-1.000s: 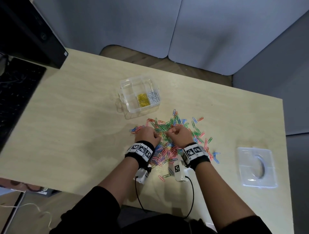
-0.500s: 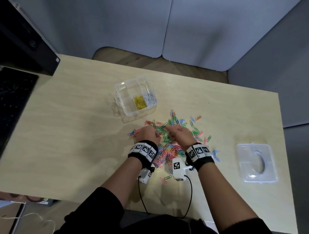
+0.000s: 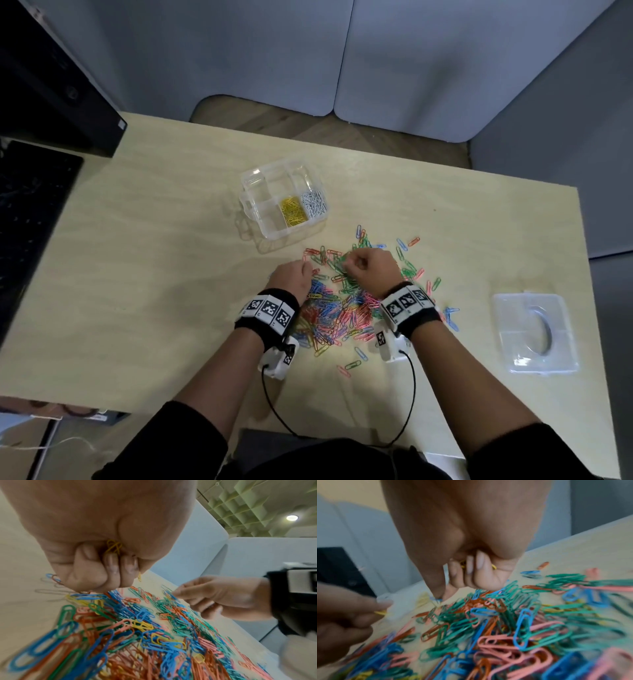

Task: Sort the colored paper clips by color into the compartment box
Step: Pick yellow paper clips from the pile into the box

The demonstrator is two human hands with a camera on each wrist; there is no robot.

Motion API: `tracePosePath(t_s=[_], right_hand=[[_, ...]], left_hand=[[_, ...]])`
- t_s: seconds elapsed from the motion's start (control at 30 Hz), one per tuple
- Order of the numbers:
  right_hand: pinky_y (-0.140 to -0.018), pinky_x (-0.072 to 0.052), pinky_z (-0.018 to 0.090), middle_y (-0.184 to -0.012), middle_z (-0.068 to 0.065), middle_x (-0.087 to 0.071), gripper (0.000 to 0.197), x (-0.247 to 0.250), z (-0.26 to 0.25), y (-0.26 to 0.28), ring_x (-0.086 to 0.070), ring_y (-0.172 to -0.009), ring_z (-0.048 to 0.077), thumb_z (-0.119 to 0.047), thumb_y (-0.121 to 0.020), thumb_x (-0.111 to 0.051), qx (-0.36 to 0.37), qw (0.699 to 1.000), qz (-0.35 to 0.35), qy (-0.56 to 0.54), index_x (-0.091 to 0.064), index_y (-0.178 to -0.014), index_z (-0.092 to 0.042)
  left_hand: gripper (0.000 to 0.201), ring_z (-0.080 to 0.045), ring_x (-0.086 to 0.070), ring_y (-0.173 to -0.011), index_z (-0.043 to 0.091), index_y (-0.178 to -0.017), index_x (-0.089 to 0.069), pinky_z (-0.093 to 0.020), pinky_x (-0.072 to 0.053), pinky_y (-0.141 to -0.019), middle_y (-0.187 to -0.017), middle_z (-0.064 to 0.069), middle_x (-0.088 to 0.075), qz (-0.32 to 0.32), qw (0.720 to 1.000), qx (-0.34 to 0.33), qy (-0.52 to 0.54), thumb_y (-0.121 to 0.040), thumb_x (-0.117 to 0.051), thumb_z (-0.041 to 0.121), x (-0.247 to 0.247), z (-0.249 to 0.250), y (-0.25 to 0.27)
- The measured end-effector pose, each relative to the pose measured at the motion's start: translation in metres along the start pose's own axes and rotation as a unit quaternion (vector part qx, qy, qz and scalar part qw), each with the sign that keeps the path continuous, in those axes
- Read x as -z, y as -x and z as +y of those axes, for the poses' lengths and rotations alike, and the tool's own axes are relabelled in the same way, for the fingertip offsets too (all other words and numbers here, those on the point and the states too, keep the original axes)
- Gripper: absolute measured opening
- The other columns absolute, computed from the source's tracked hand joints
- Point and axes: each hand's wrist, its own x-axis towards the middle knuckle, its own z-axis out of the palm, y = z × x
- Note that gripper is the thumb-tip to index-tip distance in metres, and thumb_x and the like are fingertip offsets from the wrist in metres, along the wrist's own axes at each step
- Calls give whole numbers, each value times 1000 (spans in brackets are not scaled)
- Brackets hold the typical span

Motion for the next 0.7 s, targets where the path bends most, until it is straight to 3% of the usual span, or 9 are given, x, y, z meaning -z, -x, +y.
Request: tracePosePath(t_s=[0.1, 0.2, 0.27, 0.33, 0.47, 0.53, 0.6, 0.7], right_hand=[[-58, -41, 23, -57, -11, -55, 15, 7, 12, 11, -48, -51, 4, -24, -89, -66, -20, 1000, -11, 6, -68, -75, -22], [-66, -47, 23, -74, 0, -71, 15, 10, 13, 12, -60, -61, 15, -19, -87, -60, -57, 995, -2, 87, -74, -87, -24], [-65, -45, 23, -79, 2, -72, 17, 13, 10, 10, -63, -68, 20, -17, -83, -63, -93, 989, 24, 115, -74, -92, -27], [-62, -45, 24, -73, -4, -67, 16, 12, 3, 9, -63, -68, 20, -19, -80, -66, -91, 988, 45, 120, -73, -90, -29], [-63, -57, 29, -77, -8, -71, 7, -1, -10, 8, -67, -70, 16, -31, -80, -70, -46, 989, 42, 133, -75, -83, -27], [-64, -58, 32, -81, -6, -73, 11, -6, -11, 7, -68, -71, 17, -34, -82, -70, -48, 987, 40, 150, -76, -85, -26], [-63, -58, 33, -78, -3, -72, 11, -7, -11, 6, -66, -69, 20, -32, -83, -69, -52, 985, 35, 162, -76, -83, -23], [-60, -52, 26, -72, -3, -68, 11, -5, -5, 5, -64, -67, 18, -29, -85, -67, -50, 991, 29, 121, -72, -79, -21]], left_hand=[[39, -33, -59, -79, 2, -78, -56, -34, -38, -67, -81, -17, -63, 34, 998, -23, 46, -104, -39, 26, 2, -8, -4], [35, -24, -55, -74, -3, -84, -65, -25, -33, -64, -79, -9, -62, 36, 995, -24, 87, -102, -45, 18, 6, -11, -5], [32, -28, -58, -77, -3, -85, -67, -25, -31, -62, -77, -7, -60, 31, 993, -24, 111, -101, -46, 16, 7, -12, -5], [30, -23, -55, -76, 1, -79, -66, -27, -30, -61, -77, -4, -59, 18, 989, -8, 146, -98, -45, 12, 6, -14, -5], [38, -20, -34, -65, 10, -65, -42, -33, -23, -60, -66, -11, -40, 14, 982, 36, 187, -96, -43, 31, 7, -20, -1], [46, -21, -33, -60, 10, -63, -38, -32, -22, -59, -62, -10, -36, 15, 988, 26, 153, -101, -44, 36, 9, -22, 1], [44, -23, -45, -64, 8, -63, -50, -31, -27, -60, -63, -9, -48, 25, 990, 18, 135, -102, -44, 29, 9, -25, 1], [31, -19, -58, -86, 10, -90, -70, -26, -39, -72, -92, -1, -66, 50, 985, 10, 165, -100, -41, 12, 9, -29, 2]])
